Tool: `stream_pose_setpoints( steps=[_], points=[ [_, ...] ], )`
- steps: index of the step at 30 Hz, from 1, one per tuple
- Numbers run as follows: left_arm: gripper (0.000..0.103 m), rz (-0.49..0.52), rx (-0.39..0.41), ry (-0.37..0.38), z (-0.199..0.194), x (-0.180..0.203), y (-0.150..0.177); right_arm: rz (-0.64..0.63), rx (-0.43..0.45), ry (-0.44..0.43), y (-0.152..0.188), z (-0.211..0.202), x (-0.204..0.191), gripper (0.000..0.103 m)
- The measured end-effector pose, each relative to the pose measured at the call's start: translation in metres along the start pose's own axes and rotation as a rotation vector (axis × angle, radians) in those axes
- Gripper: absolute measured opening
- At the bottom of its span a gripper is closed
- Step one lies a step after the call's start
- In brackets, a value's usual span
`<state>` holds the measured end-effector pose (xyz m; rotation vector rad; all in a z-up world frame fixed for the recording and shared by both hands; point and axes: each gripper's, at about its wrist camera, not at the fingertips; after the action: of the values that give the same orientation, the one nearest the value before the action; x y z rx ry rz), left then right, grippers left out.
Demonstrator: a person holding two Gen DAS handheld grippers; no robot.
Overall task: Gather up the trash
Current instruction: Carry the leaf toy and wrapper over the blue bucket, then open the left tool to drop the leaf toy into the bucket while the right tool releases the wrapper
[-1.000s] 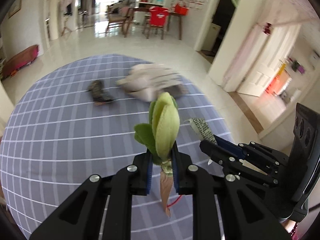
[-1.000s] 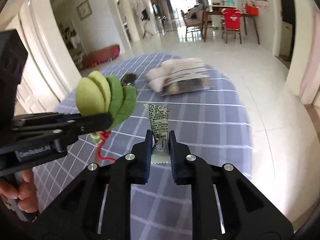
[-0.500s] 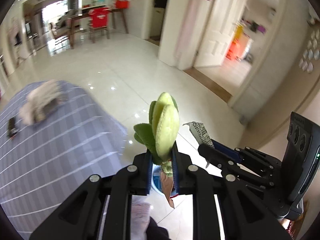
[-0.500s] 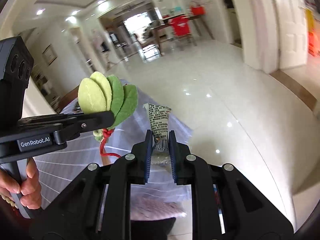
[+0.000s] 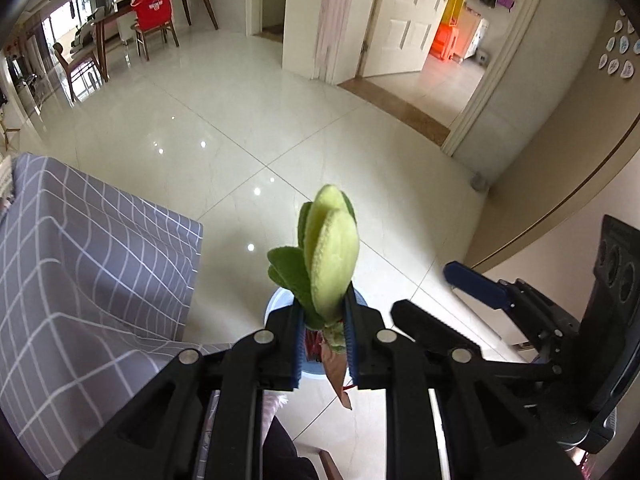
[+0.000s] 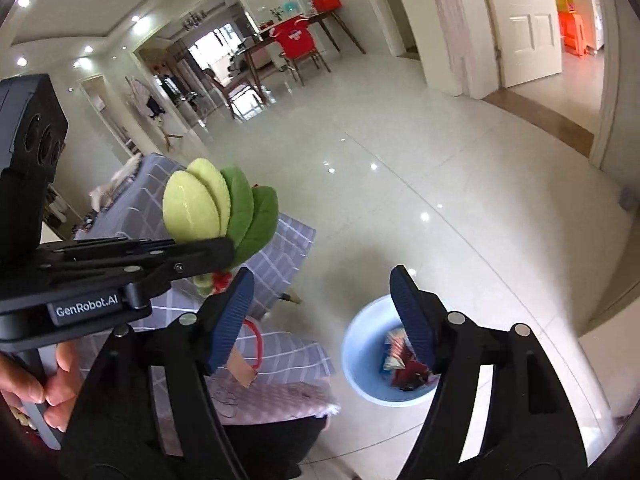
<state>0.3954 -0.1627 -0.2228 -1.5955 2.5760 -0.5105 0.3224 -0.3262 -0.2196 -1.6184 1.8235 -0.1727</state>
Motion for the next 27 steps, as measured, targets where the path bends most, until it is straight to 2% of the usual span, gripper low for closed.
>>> stream_pose_setpoints(
  steps=[9, 21, 23, 24, 25, 26, 27],
  points=[
    [0.017, 0.017, -0.047, -0.018, 0.025, 0.007, -0.004, 0.086, 0.019, 0.034, 0.013, -0.005, 0.031, 0.070],
    [0.021, 0.034, -0.060, 0.001, 0.045, 0.021, -0.016, 0.182, 0.105, 0.078, 0.023, -0.026, 0.056, 0.075],
    [0.030, 0.031, -0.056, 0.010, 0.046, 0.022, -0.018, 0.195, 0.120, 0.081, 0.023, -0.031, 0.059, 0.076],
    [0.050, 0.029, -0.056, 0.013, 0.047, 0.023, -0.017, 0.198, 0.123, 0.082, 0.024, -0.030, 0.056, 0.076],
    [0.076, 0.023, -0.057, 0.010, 0.048, 0.022, -0.018, 0.203, 0.129, 0.084, 0.024, -0.032, 0.057, 0.076],
    [0.084, 0.012, -0.055, -0.006, 0.048, 0.022, -0.018, 0.206, 0.131, 0.084, 0.024, -0.033, 0.057, 0.076],
    [0.085, 0.007, -0.049, -0.013, 0.046, 0.021, -0.018, 0.210, 0.131, 0.083, 0.025, -0.034, 0.057, 0.076]
  ],
)
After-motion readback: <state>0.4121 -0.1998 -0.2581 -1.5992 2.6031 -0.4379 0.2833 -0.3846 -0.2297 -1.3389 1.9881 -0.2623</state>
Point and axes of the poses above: each gripper's, at about its wrist camera, not at the fingertips, and z roughly the way its jaws point, x to its right, y to its underside, and after that the axes turned 10 degrees about -x, right-handed
